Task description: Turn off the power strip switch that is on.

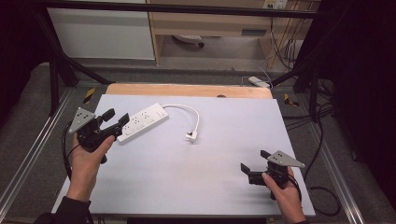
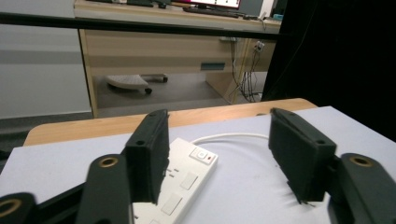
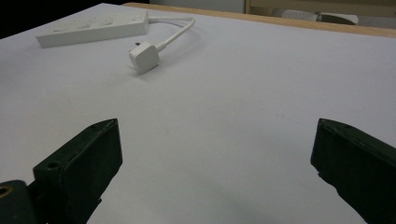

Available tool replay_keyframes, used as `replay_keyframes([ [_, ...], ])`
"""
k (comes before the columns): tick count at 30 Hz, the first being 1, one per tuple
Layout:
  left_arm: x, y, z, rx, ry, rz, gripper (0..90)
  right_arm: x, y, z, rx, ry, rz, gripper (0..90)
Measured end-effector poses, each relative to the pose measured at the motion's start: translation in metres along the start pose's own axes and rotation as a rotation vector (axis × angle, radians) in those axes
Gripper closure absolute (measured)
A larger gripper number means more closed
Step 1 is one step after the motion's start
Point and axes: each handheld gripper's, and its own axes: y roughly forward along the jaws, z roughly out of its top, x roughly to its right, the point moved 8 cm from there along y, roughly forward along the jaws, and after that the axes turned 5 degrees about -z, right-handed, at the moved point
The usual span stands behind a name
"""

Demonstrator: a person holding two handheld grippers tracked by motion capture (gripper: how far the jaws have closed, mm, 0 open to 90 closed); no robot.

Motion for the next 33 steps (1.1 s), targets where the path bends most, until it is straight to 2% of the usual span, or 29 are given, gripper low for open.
replay_keyframes([
  [5,-0.011,0.003,-0.004,-0.01,0.006,0.027,49.8,0.0,0.0,0.0,0.0,0.002,0.001,2.5],
  [9,-0.017,0.008,-0.007,-0.017,-0.003,0.024,57.2,0.0,0.0,0.0,-0.002,0.0,0.003,2.5],
  [18,-0.027,0.02,-0.017,-0.067,0.041,0.045,69.7,0.0,0.0,0.0,-0.005,0.004,0.006,2.6],
  [25,-0.036,0.03,-0.027,-0.1,0.055,0.063,79.1,0.001,0.0,-0.001,-0.006,0.005,0.003,2.7],
  [33,-0.049,0.038,-0.041,-0.14,0.034,0.078,85.8,0.001,0.0,-0.001,-0.007,0.005,0.005,2.7],
])
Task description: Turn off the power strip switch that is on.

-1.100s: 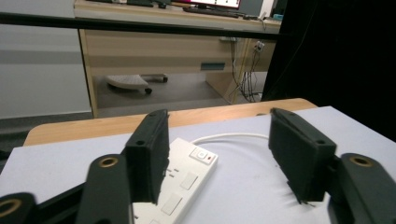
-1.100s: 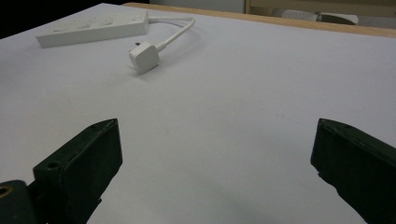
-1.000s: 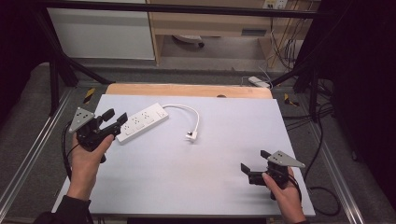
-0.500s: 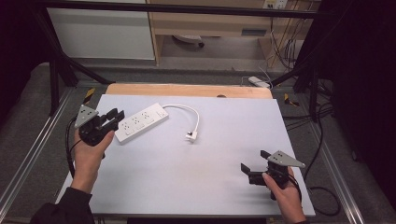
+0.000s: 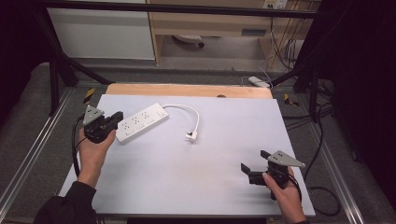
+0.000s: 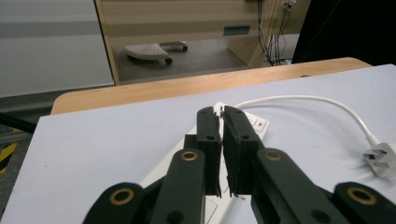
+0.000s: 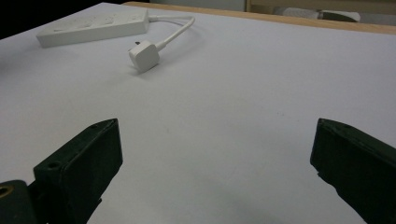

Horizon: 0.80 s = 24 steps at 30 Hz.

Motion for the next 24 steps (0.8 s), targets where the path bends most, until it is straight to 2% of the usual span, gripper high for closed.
replay_keyframes([
  [10,-0.014,0.007,-0.017,-0.047,-0.037,0.011,90.0,0.0,0.0,0.0,-0.003,0.001,-0.002,2.7],
  [15,-0.016,0.011,-0.026,-0.088,-0.027,0.013,90.0,0.001,0.0,-0.001,-0.005,0.005,-0.003,2.7],
  [24,-0.02,0.013,-0.038,-0.122,-0.033,0.018,90.0,0.0,0.0,-0.001,-0.014,-0.002,0.001,2.6],
])
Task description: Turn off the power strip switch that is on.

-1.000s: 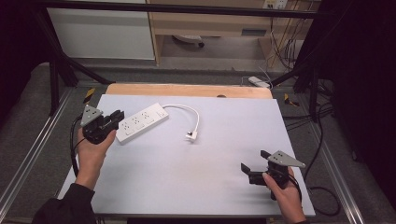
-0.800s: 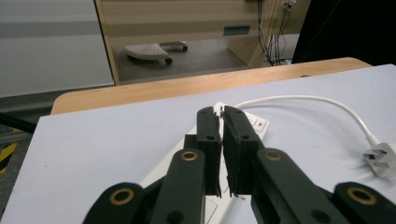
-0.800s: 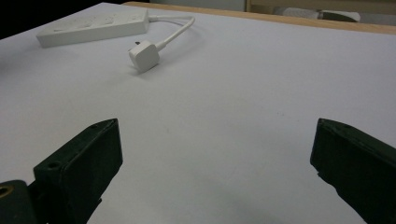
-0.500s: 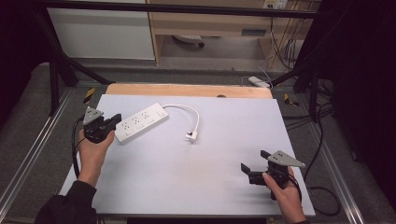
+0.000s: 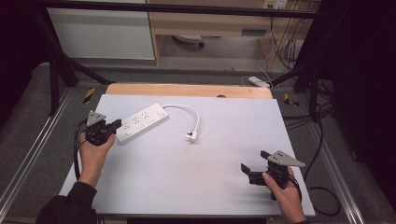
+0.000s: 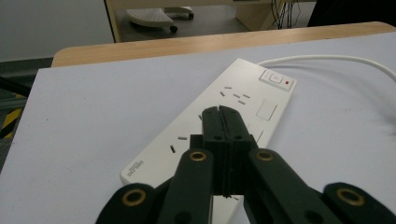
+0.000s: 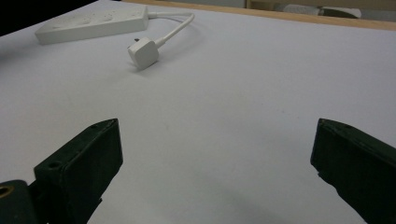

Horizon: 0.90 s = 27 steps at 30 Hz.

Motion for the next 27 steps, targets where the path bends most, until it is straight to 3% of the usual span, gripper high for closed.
replay_keyframes([
  [14,-0.001,0.007,-0.01,-0.057,0.009,-0.001,90.0,-0.001,0.0,-0.001,-0.014,-0.005,0.003,2.6],
  [27,0.003,0.015,-0.017,-0.08,0.01,-0.006,90.0,0.0,0.001,-0.003,-0.032,-0.007,-0.003,2.7],
])
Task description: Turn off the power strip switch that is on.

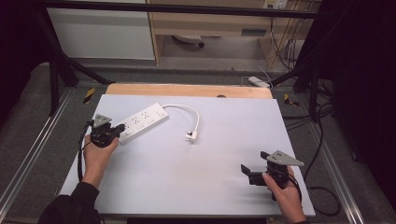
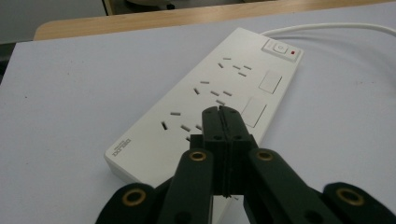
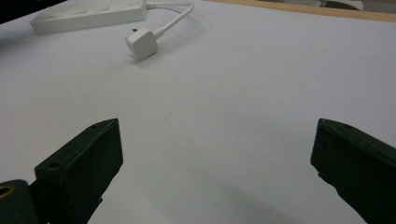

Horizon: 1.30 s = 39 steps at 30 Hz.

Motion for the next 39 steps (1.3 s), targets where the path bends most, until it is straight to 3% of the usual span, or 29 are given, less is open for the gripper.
replay_keyframes([
  [39,0.004,0.012,-0.012,-0.046,0.002,-0.007,90.0,0.0,0.0,-0.001,-0.008,0.009,0.004,2.7],
])
